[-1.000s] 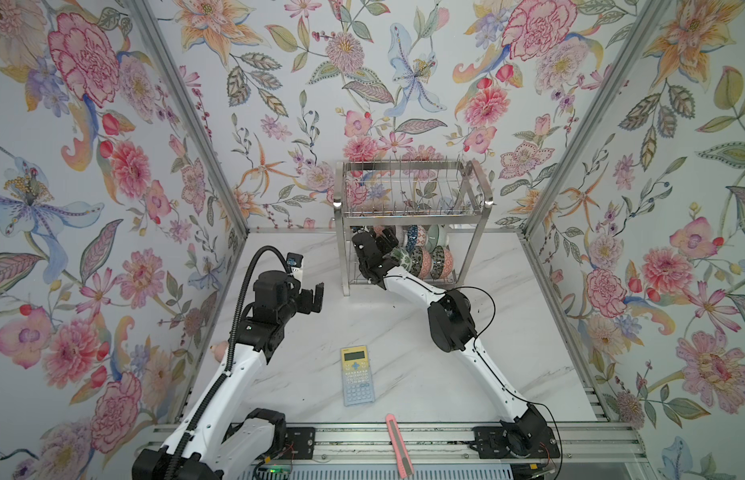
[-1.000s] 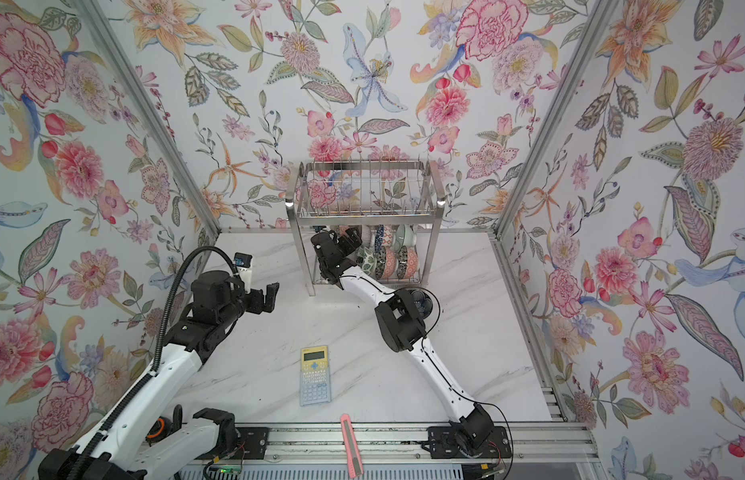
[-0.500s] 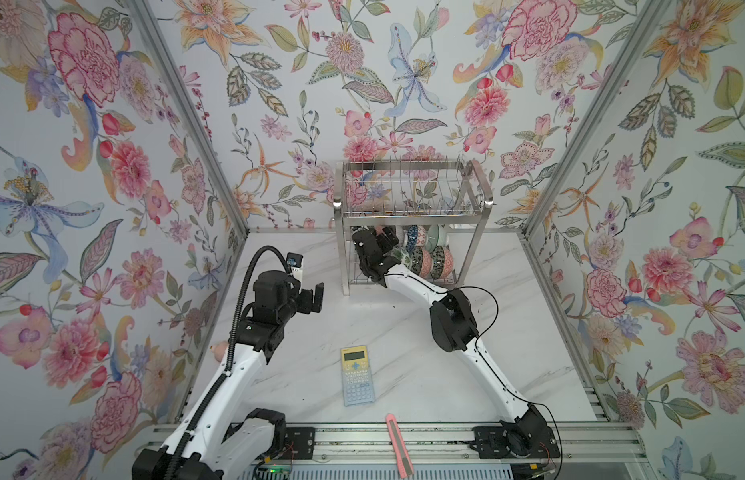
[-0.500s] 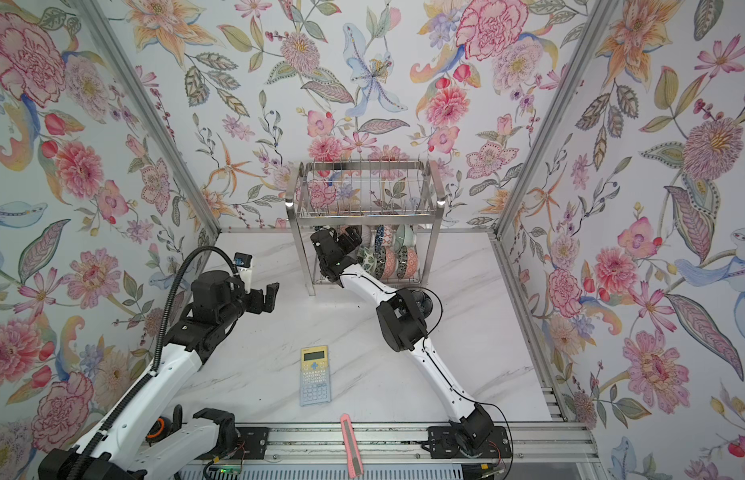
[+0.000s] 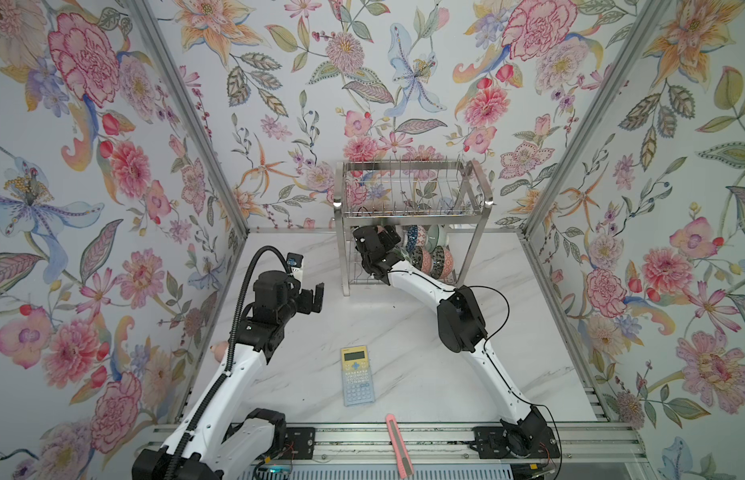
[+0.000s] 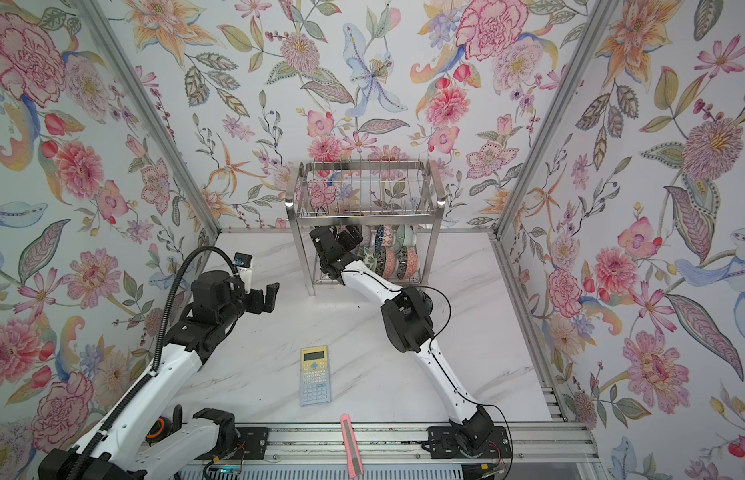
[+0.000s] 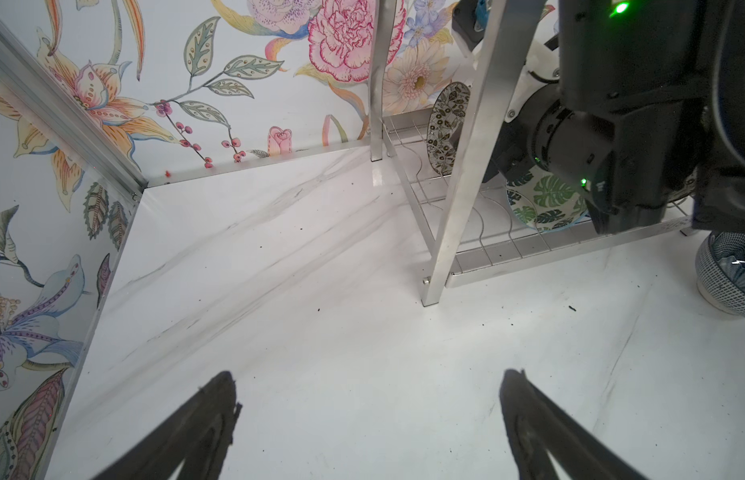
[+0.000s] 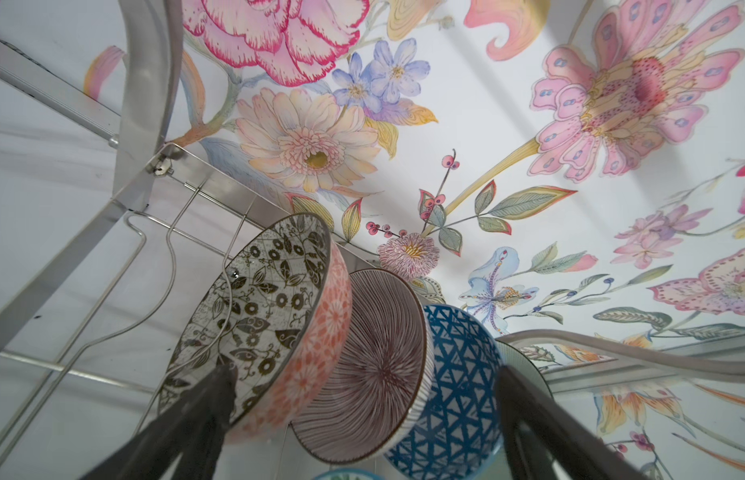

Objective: Load the bowls into the dish rack
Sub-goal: 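Open the right gripper and withdraw it from the rack toward the table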

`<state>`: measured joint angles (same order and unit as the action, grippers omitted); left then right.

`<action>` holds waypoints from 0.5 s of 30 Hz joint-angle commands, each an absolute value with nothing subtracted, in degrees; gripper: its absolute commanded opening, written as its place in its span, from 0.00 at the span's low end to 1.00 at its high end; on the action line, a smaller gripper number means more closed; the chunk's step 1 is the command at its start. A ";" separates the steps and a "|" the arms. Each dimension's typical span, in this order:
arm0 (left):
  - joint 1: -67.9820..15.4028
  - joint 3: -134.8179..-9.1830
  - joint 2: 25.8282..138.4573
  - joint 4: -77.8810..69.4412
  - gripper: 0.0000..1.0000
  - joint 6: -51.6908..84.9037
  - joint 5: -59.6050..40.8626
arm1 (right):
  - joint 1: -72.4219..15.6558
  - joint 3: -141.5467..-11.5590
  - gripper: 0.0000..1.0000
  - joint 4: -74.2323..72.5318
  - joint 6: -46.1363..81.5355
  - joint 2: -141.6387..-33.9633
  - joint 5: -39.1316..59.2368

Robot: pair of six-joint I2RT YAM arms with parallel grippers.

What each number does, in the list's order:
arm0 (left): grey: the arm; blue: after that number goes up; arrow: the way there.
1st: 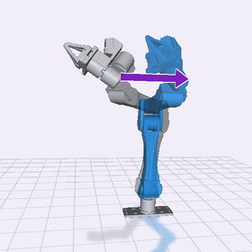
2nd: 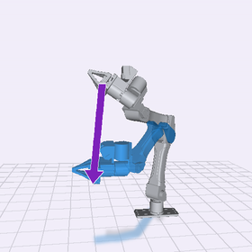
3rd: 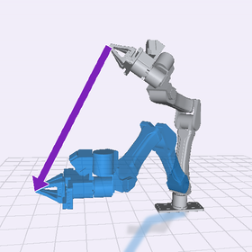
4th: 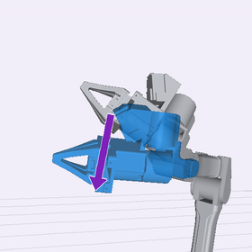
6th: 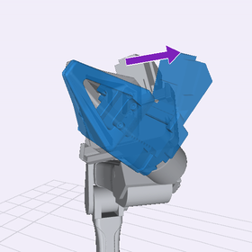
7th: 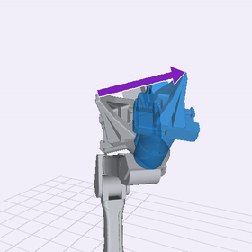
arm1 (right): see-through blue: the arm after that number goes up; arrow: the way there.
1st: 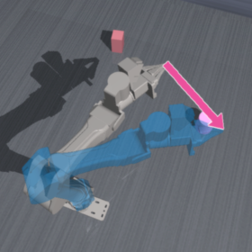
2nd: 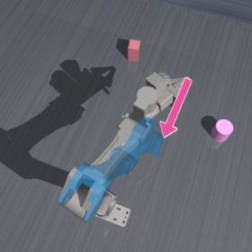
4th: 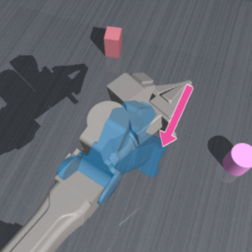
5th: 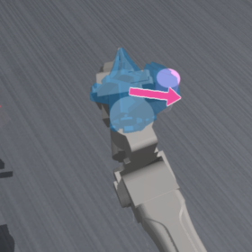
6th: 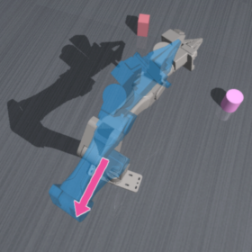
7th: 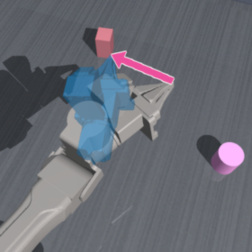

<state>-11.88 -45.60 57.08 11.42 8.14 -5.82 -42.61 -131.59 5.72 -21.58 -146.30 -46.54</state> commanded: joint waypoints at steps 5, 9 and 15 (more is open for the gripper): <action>-11.16 -45.00 55.75 10.90 0.99 8.44 -6.46 | -42.76 -118.64 0.99 2.11 -15.97 -135.18 -38.77; -11.17 -44.91 55.71 10.90 0.99 8.44 -6.33 | -42.89 -109.75 0.99 -1.82 -15.29 -129.62 -34.54; -11.25 -45.00 55.50 10.90 0.99 8.26 -6.98 | -43.15 -94.49 0.99 -8.50 -15.28 -119.55 -31.68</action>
<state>-11.88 -45.58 56.49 11.42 8.14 -5.85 -42.70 -98.83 -2.61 -16.82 -125.14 -34.35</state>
